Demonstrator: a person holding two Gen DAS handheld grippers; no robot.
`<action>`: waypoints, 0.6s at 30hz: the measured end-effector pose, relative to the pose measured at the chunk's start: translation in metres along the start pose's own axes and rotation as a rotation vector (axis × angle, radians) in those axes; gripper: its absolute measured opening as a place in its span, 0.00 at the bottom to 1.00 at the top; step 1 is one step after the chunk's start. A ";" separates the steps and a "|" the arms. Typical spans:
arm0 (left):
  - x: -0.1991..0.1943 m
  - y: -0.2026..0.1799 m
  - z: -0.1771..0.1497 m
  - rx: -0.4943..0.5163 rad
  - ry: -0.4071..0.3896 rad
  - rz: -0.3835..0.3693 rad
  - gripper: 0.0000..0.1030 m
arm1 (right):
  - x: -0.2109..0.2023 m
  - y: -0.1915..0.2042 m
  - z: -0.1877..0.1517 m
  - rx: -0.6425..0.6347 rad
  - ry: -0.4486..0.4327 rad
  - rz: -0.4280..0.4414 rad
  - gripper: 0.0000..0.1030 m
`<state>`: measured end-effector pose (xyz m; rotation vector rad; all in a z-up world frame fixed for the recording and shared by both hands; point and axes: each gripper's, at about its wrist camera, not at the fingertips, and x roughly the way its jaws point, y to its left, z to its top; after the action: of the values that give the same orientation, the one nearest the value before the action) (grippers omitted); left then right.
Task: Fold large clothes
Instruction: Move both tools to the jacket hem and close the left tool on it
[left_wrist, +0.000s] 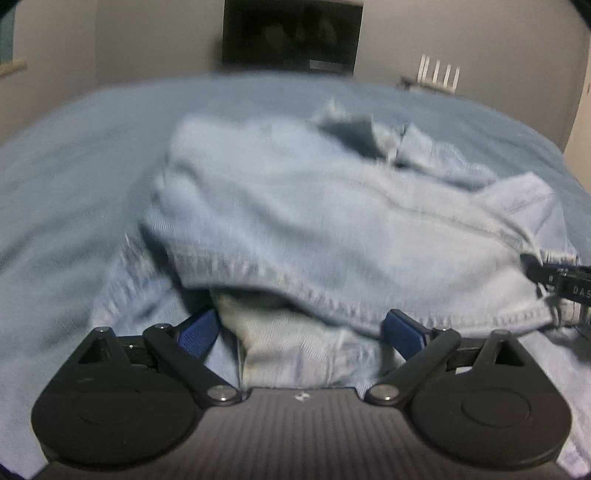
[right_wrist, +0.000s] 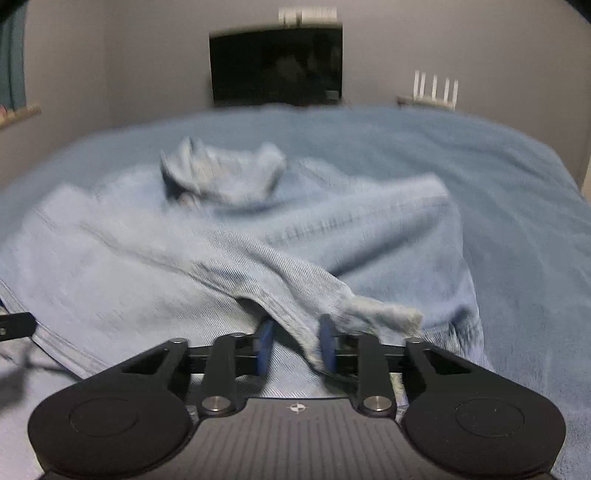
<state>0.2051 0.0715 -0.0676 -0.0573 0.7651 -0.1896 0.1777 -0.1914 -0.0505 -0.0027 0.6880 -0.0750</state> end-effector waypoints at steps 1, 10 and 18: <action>0.002 0.001 -0.001 -0.004 0.003 -0.002 0.95 | -0.001 0.001 -0.002 -0.014 -0.008 -0.004 0.20; -0.009 -0.001 -0.008 0.006 -0.021 0.030 0.96 | -0.094 -0.035 0.004 -0.093 -0.009 0.036 0.52; -0.121 0.000 0.008 -0.091 -0.279 0.196 0.97 | -0.187 -0.138 -0.008 0.040 0.116 0.044 0.67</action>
<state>0.1257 0.0941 0.0208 -0.0927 0.4964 0.0399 0.0192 -0.3155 0.0652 0.0555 0.8021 -0.0467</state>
